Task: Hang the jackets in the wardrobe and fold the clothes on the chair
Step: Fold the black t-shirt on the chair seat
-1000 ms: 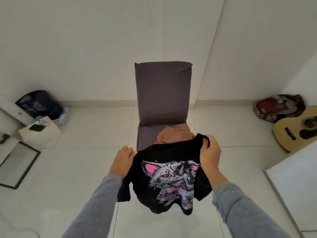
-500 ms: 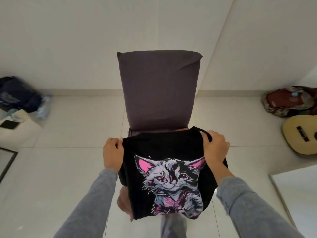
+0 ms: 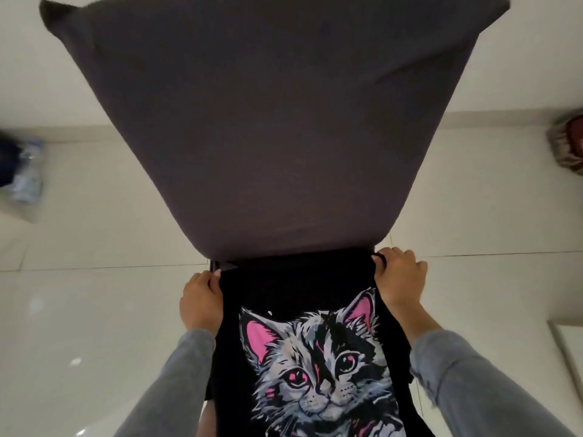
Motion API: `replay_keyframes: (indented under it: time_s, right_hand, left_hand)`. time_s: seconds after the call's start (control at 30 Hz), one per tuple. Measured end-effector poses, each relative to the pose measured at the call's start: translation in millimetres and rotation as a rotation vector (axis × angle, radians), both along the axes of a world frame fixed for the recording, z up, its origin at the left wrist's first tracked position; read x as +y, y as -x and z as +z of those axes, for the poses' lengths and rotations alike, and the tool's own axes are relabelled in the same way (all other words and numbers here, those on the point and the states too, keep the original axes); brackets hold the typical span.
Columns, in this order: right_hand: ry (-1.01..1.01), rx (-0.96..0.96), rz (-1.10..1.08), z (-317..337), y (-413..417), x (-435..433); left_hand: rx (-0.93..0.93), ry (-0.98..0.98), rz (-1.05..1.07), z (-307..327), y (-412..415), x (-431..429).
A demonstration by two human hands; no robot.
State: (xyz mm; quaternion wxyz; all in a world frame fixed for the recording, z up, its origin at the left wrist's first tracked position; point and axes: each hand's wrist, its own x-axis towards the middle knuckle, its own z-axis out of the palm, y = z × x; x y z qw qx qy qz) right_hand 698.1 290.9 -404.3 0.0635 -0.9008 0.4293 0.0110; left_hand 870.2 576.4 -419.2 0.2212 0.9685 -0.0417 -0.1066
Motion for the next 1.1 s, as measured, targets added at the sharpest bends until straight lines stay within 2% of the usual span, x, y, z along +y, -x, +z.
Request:
replay_keyframes:
  time_s: [0.1,0.23,0.37,0.47,0.53,0.6,0.67,0.8,0.87,0.97,1.1]
  right_hand:
    - [-0.033,0.079,-0.014,-28.4,-10.5,-17.4]
    - [-0.125,0.008,-0.219,-50.4,-20.3,-33.7]
    - [-0.119,-0.326,-0.441,-58.6,-8.9,-5.8]
    - [-0.062,-0.476,-0.375,-66.0,12.4,45.3]
    - [-0.101,-0.423,-0.273,-74.2,23.7,76.1]
    - [-0.138,-0.301,-0.232,-83.4,29.5,88.4]
    - [-0.16,-0.137,-0.281,-88.5,28.9,81.2]
    - [-0.222,0.11,-0.533,-87.8,28.4,66.3]
    - [-0.191,0.102,-0.613,-87.2,26.7,81.1]
    - [-0.096,-0.043,-0.697,-92.1,29.1,131.4]
    - [-0.144,-0.1,-0.785,-102.2,45.7,226.4]
  left_hand:
    - [0.016,-0.068,-0.039,-28.7,-11.5,-1.0]
    - [0.068,-0.152,-0.061,-47.1,-15.3,-1.7]
    - [-0.007,-0.239,-0.175,-54.3,-2.3,-2.9]
    - [-0.175,-0.182,-0.431,-59.0,16.2,-0.4]
    - [-0.211,-0.127,-0.728,-67.5,24.2,0.3]
    - [-0.162,-0.113,-0.947,-78.3,25.0,-1.5]
    - [-0.11,-0.131,-1.043,-88.8,19.7,-2.8]
    - [-0.065,-0.195,-1.241,-100.3,1.5,6.3]
    - [-0.096,-0.197,-1.338,-104.0,-10.8,11.8]
    - [-0.103,-0.2,-1.418,-105.1,-24.5,17.5]
    - [-0.104,-0.198,-1.452,-106.4,-26.6,16.7]
